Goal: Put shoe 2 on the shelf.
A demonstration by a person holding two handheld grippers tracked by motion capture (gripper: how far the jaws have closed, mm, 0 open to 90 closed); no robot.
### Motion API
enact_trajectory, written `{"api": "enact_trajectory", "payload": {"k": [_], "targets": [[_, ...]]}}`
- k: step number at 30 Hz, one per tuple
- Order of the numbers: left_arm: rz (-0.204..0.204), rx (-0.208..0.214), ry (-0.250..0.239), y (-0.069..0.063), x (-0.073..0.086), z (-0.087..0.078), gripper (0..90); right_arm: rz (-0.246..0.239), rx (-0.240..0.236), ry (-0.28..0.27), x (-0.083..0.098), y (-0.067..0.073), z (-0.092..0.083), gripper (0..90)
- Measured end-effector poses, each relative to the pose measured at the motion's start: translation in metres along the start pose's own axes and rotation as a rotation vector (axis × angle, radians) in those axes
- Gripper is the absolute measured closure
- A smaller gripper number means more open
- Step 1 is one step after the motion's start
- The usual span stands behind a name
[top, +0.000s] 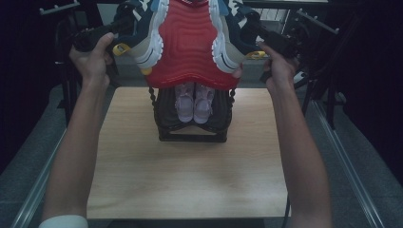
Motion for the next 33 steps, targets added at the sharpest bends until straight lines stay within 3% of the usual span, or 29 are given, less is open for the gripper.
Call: {"api": "enact_trajectory", "payload": {"k": [10, 26, 33], "targets": [[0.019, -0.010, 0.014, -0.013, 0.006, 0.026, 71.9, -0.012, 0.030, 0.028, 0.011, -0.002, 0.022, 73.7], [0.073, -0.066, 0.008, -0.012, 0.014, 0.049, 71.6, -0.126, 0.133, 0.035, 0.024, -0.008, 0.046, 73.2], [0.094, -0.083, 0.029, -0.012, 0.023, 0.055, 71.2, -0.168, 0.147, 0.036, 0.026, -0.001, 0.049, 71.6]]}}
Point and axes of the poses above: each handheld gripper's, and its own axes: z roughly forward along the jaws, x roughly out of its underside, y roughly to its left, the point moved 10 cm from there along z, roughly forward along the jaws, and after that the axes turned 7 degrees about -x, right-handed, at the moved point
